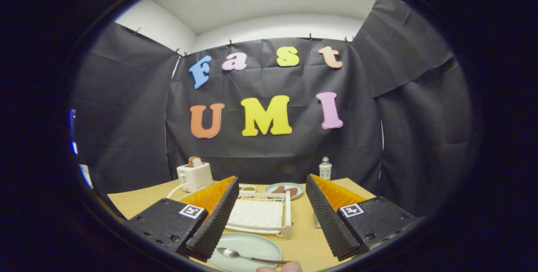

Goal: Take the plate from the dish rack, then take the spoon from the basket and place it into the plate.

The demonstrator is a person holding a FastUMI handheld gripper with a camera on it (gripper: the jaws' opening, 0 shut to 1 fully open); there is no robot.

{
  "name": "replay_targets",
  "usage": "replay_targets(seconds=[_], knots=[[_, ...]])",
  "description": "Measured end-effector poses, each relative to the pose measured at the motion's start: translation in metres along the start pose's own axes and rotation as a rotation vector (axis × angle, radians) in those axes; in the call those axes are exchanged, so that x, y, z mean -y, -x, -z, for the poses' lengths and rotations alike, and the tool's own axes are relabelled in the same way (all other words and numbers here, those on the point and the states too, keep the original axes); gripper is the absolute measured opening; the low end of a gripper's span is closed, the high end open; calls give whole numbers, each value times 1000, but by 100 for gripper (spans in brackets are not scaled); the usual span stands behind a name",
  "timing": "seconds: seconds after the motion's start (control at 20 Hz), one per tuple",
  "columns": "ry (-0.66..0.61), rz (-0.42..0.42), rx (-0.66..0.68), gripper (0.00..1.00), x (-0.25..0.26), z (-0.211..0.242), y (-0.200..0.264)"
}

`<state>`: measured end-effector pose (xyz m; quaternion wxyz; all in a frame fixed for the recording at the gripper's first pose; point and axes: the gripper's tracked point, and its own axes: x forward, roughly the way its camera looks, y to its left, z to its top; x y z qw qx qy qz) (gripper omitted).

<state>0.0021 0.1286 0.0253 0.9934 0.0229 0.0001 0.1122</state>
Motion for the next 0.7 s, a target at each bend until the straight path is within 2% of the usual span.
replay_targets(seconds=[0.7], knots=[[21, 72, 47, 100, -26, 9, -2]])
